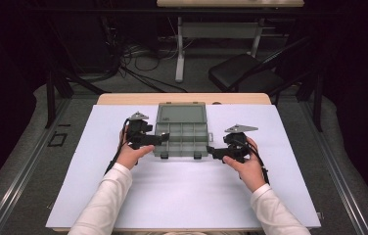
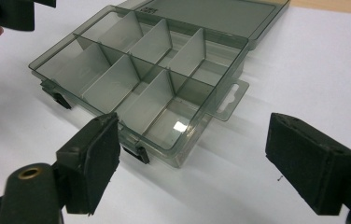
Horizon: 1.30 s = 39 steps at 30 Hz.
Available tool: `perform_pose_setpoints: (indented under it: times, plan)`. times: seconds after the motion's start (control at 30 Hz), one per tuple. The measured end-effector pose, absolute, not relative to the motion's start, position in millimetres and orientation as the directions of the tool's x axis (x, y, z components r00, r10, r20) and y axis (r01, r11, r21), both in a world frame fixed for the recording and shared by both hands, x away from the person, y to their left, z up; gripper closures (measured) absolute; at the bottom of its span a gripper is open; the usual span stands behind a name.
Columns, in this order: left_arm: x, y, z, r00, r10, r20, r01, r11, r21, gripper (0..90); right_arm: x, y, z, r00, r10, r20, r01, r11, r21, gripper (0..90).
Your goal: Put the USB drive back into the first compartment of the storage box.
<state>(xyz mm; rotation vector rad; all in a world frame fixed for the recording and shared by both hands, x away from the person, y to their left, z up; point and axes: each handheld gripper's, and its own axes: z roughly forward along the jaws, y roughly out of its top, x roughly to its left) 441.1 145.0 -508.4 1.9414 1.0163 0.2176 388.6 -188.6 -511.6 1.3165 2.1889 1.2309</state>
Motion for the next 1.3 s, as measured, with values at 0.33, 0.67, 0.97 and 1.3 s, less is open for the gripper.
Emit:
perform_pose_setpoints:
  times: [0.33, 0.67, 0.97, 1.3]
  plan:
    - [443.8, 146.0, -509.9, 0.665, 0.729, -0.161, 0.541, -0.322, 0.777, 4.1, 407.0, -181.2, -507.0, -0.516, 0.838, 0.176, 0.612, 0.216, 0.761, 12.5]
    - [446.5, 151.8, -509.5, 0.662, 0.716, -0.222, 0.565, -0.282, 0.775, 7.3, 428.0, -179.0, -491.7, -0.528, 0.831, 0.176, 0.608, 0.226, 0.761, 11.4]
    - [443.3, 145.9, -511.0, 0.668, 0.720, -0.188, 0.558, -0.318, 0.767, 14.5, 443.6, -173.2, -486.6, -0.520, 0.839, 0.161, 0.626, 0.245, 0.740, 15.4]
    - [444.7, 145.1, -514.0, 0.672, 0.717, -0.184, 0.567, -0.339, 0.751, 14.6, 464.9, -171.2, -483.1, -0.484, 0.854, 0.194, 0.665, 0.214, 0.715, 17.0]
